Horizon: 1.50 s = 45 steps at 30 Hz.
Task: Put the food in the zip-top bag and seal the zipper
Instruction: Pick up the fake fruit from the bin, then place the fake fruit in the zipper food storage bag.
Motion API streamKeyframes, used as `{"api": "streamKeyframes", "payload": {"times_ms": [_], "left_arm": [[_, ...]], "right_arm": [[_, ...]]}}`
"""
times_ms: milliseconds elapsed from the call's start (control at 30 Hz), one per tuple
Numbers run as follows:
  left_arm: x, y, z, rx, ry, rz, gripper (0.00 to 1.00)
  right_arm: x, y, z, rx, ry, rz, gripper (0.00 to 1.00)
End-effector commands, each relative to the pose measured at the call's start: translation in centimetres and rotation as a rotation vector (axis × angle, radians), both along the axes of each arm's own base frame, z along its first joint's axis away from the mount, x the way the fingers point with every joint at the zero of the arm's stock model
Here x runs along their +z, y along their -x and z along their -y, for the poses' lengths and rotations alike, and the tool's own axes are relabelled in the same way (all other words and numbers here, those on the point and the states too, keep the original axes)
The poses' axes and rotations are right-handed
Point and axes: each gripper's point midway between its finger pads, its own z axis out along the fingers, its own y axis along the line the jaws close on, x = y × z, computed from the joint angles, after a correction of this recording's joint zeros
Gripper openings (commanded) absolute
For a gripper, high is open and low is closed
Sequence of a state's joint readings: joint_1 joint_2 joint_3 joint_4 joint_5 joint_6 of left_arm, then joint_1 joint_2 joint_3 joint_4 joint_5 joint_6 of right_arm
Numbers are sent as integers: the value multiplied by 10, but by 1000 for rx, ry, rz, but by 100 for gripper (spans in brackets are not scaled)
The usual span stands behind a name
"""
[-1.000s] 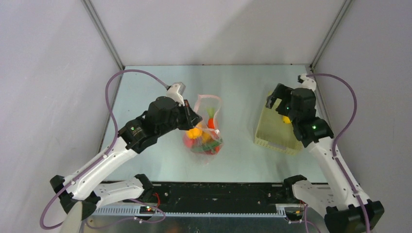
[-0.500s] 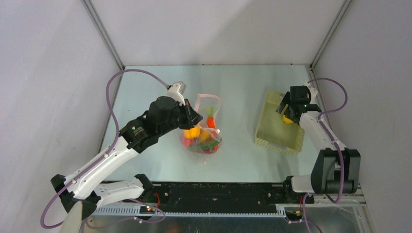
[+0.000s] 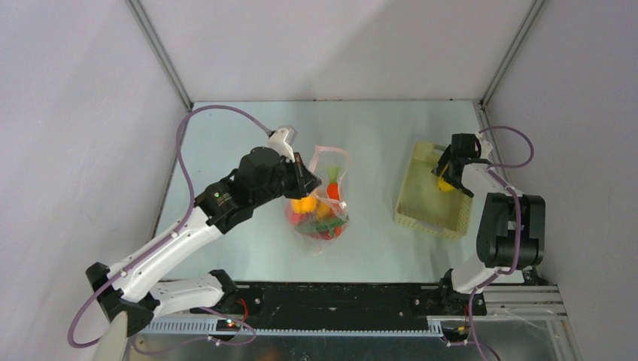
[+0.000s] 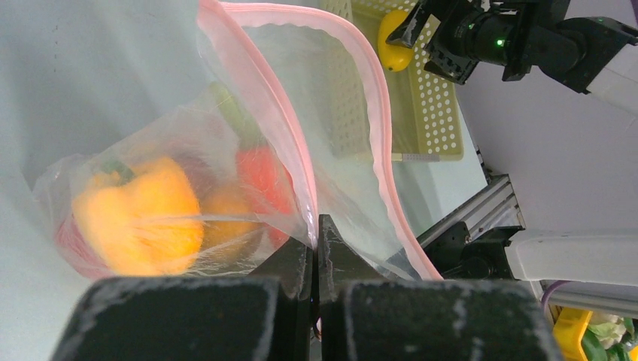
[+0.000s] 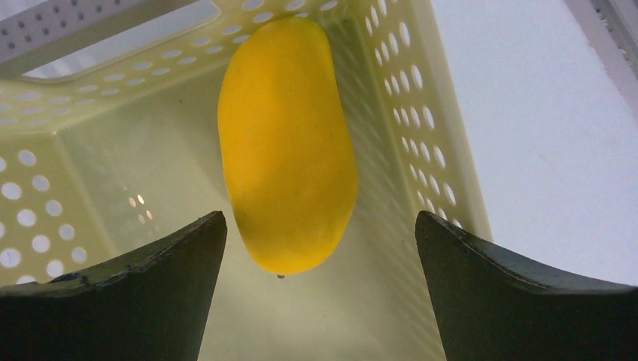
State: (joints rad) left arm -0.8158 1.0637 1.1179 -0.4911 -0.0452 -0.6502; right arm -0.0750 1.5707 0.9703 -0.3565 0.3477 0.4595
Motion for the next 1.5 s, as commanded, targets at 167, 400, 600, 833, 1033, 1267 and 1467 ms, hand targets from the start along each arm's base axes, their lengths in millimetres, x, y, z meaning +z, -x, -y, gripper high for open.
{"api": "streamKeyframes", "payload": {"times_ms": [167, 400, 600, 833, 1033, 1267, 1467], "left_arm": [[13, -7, 8, -17, 41, 54, 0], [12, -6, 10, -21, 48, 48, 0], [11, -6, 11, -20, 50, 37, 0], [12, -3, 10, -24, 62, 31, 0], [13, -1, 7, -22, 56, 29, 0], [16, 1, 10, -47, 50, 33, 0], [10, 5, 21, -99, 53, 0, 0]], "right_arm": [[-5, -37, 2, 23, -27, 54, 99], [-15, -45, 1, 34, -59, 51, 95], [-9, -48, -2, 55, -74, 71, 76], [33, -36, -7, 73, -86, 130, 61], [89, -9, -25, 133, -106, 276, 56], [191, 32, -102, 472, -242, 598, 51], [265, 82, -195, 873, -353, 828, 49]]}}
